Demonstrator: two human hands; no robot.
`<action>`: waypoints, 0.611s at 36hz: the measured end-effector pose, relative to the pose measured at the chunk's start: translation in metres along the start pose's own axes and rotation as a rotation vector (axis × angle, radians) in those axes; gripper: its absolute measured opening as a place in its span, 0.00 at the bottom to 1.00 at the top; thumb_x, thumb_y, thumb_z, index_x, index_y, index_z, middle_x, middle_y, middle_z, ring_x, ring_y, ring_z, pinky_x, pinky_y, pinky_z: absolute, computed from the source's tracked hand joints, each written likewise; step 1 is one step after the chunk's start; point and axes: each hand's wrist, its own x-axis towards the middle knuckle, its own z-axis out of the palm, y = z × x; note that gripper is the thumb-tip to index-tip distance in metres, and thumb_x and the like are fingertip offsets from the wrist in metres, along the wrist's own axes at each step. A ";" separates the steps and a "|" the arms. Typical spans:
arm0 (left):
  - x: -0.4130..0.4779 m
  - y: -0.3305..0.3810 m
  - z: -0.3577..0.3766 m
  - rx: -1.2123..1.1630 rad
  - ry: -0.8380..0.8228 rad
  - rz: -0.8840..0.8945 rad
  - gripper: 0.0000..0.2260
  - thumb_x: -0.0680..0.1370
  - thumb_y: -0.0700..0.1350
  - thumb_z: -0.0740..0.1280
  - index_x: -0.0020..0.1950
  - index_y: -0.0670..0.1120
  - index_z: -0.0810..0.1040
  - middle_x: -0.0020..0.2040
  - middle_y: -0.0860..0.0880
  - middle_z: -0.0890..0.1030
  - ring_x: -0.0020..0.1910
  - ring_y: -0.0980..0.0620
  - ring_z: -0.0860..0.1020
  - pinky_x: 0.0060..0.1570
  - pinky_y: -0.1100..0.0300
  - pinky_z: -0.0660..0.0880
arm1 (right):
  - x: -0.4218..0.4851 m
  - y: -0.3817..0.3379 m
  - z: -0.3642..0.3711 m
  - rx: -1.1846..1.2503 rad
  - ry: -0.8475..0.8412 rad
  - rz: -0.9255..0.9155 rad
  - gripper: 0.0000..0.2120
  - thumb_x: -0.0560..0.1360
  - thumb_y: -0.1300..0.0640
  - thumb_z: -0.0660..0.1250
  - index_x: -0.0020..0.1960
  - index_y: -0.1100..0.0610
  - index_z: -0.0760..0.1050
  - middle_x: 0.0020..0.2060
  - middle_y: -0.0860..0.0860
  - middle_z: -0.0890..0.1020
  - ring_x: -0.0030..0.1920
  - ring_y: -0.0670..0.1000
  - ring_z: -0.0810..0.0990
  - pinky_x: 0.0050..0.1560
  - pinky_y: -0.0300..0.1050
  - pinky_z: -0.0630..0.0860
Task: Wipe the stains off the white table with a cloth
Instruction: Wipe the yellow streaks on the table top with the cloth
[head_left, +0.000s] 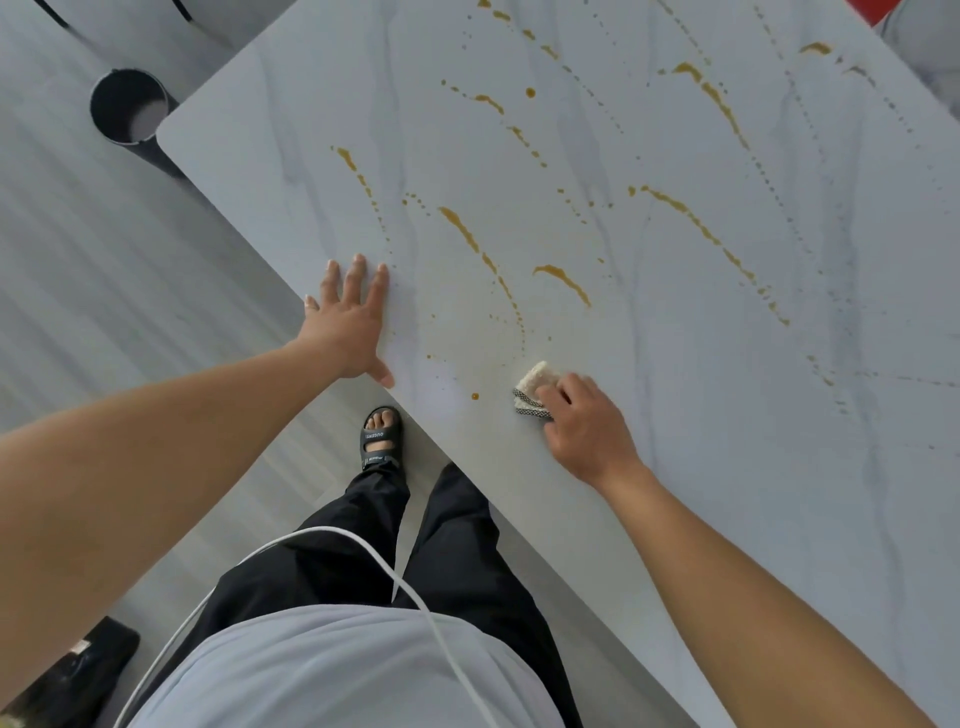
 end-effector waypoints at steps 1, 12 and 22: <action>0.000 0.000 0.000 0.000 0.000 0.002 0.70 0.63 0.60 0.83 0.81 0.50 0.28 0.81 0.46 0.29 0.79 0.36 0.31 0.77 0.31 0.48 | 0.000 0.002 -0.002 -0.001 0.005 0.015 0.17 0.71 0.56 0.56 0.51 0.61 0.79 0.42 0.56 0.75 0.41 0.59 0.74 0.31 0.49 0.75; 0.001 -0.003 0.003 -0.009 0.020 0.016 0.70 0.62 0.60 0.84 0.81 0.51 0.30 0.81 0.47 0.30 0.80 0.36 0.32 0.77 0.30 0.49 | -0.008 -0.033 0.010 0.004 0.054 0.204 0.16 0.71 0.58 0.54 0.51 0.61 0.77 0.44 0.58 0.75 0.42 0.60 0.74 0.30 0.48 0.74; 0.001 -0.003 0.003 -0.006 0.017 0.026 0.71 0.62 0.60 0.84 0.81 0.50 0.29 0.81 0.46 0.30 0.80 0.36 0.32 0.76 0.29 0.48 | -0.005 -0.047 0.017 0.097 0.136 0.534 0.17 0.71 0.61 0.58 0.57 0.60 0.77 0.49 0.57 0.75 0.48 0.60 0.74 0.34 0.48 0.73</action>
